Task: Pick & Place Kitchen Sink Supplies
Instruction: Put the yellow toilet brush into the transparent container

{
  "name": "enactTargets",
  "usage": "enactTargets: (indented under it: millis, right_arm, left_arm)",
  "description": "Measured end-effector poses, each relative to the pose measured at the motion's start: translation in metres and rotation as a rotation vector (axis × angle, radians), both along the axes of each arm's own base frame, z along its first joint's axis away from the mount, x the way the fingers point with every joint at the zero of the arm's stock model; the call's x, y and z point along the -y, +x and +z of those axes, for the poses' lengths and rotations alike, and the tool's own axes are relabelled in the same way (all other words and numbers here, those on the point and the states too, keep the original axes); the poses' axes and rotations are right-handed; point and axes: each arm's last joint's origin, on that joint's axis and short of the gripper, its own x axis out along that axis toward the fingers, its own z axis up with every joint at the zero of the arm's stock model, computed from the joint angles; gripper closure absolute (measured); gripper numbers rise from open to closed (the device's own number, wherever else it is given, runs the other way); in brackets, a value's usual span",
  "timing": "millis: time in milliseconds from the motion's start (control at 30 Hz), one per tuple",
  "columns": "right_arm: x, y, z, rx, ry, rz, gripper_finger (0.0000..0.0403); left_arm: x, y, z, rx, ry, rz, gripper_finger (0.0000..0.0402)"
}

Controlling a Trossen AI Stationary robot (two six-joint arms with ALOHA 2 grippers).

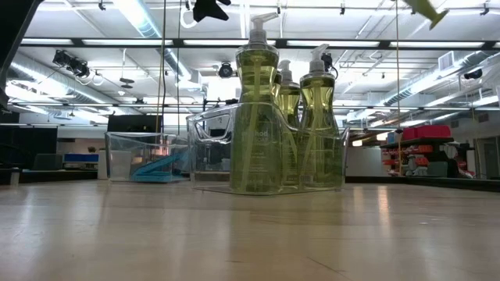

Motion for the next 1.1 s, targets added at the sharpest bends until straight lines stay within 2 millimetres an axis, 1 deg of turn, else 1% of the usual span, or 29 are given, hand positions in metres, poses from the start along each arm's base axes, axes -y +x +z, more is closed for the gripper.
enactTargets:
  millis: [100, 267, 500, 600, 733, 800, 967, 1100]
  right_arm:
    - [-0.012, -0.001, 0.000, 0.000, -0.035, 0.098, 0.0359]
    - [-0.031, -0.005, 0.000, 0.004, -0.047, 0.210, 0.0361]
    - [-0.064, -0.014, -0.002, -0.027, 0.037, 0.318, 0.0362]
    - [-0.079, -0.016, -0.007, -0.063, 0.071, 0.348, 0.0362]
    - [-0.099, -0.016, -0.020, -0.131, 0.080, 0.393, 0.0362]
    - [-0.108, -0.017, -0.030, -0.172, 0.079, 0.414, 0.0362]
    - [-0.128, -0.022, -0.061, -0.269, 0.063, 0.476, 0.0362]
    - [-0.140, -0.027, -0.091, -0.335, 0.070, 0.546, 0.0362]
  left_arm:
    - [0.000, 0.000, 0.000, 0.001, 0.001, 0.000, 0.0165]
    - [0.000, 0.000, 0.000, 0.002, 0.001, 0.000, 0.0165]
    - [0.003, 0.003, 0.001, 0.009, 0.006, -0.011, 0.0165]
    - [0.006, 0.006, 0.002, 0.021, 0.014, -0.028, 0.0165]
    - [0.012, 0.011, 0.003, 0.041, 0.026, -0.052, 0.0165]
    - [0.014, 0.013, 0.004, 0.048, 0.031, -0.059, 0.0165]
    - [0.018, 0.017, 0.005, 0.067, 0.027, -0.064, 0.0165]
    - [0.020, 0.019, 0.006, 0.077, 0.033, -0.069, 0.0165]
